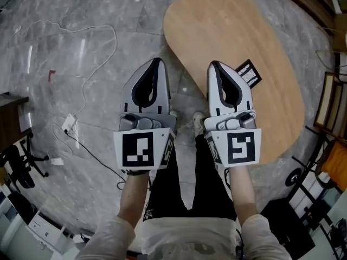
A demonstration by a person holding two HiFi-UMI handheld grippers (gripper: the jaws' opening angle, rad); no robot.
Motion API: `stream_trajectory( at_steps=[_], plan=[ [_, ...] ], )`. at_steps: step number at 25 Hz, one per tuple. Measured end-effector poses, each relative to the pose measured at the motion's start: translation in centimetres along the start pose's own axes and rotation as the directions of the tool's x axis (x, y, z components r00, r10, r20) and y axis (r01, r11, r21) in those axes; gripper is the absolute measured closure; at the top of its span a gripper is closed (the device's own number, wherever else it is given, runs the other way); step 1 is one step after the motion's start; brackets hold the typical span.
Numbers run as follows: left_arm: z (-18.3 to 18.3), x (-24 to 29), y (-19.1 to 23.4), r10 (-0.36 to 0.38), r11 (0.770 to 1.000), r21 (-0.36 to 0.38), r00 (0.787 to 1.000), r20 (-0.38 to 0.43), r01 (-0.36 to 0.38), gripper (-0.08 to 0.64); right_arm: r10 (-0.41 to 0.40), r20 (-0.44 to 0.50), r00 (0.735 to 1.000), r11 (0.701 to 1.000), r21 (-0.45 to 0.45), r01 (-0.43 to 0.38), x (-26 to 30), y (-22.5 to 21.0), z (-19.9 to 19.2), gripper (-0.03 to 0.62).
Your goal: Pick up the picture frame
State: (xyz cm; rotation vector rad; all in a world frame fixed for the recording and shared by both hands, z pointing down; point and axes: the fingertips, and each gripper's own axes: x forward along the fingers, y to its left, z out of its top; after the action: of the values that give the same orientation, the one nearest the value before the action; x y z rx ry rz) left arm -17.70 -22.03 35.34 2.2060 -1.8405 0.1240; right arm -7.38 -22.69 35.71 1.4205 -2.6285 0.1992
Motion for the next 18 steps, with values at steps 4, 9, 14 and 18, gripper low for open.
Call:
stream_trajectory(
  at_steps=[4,9,14,18],
  plan=[
    [-5.0,0.4,-0.5,-0.023,1.0,-0.005,0.998,-0.065,0.023,0.552,-0.01,-0.06,0.998,0.999,0.041,0.012,-0.7,0.4,-4.8,0.594],
    [-9.7,0.4,-1.8,-0.058,0.998,-0.026,0.987,-0.153,0.054,0.552,0.006,-0.141,0.99,0.997,0.078,0.005,-1.9,0.4,-9.1,0.594],
    [-10.6,0.7,-3.7,-0.096,0.995,-0.033,0.985,-0.145,0.092,0.552,-0.009,-0.167,0.986,0.995,0.092,0.024,-3.2,-0.3,-10.5,0.593],
    [-10.2,1.3,-4.6,-0.109,0.994,-0.023,0.984,-0.139,0.106,0.552,-0.02,-0.165,0.986,0.995,0.091,0.035,-3.8,-1.2,-10.4,0.594]
  ],
)
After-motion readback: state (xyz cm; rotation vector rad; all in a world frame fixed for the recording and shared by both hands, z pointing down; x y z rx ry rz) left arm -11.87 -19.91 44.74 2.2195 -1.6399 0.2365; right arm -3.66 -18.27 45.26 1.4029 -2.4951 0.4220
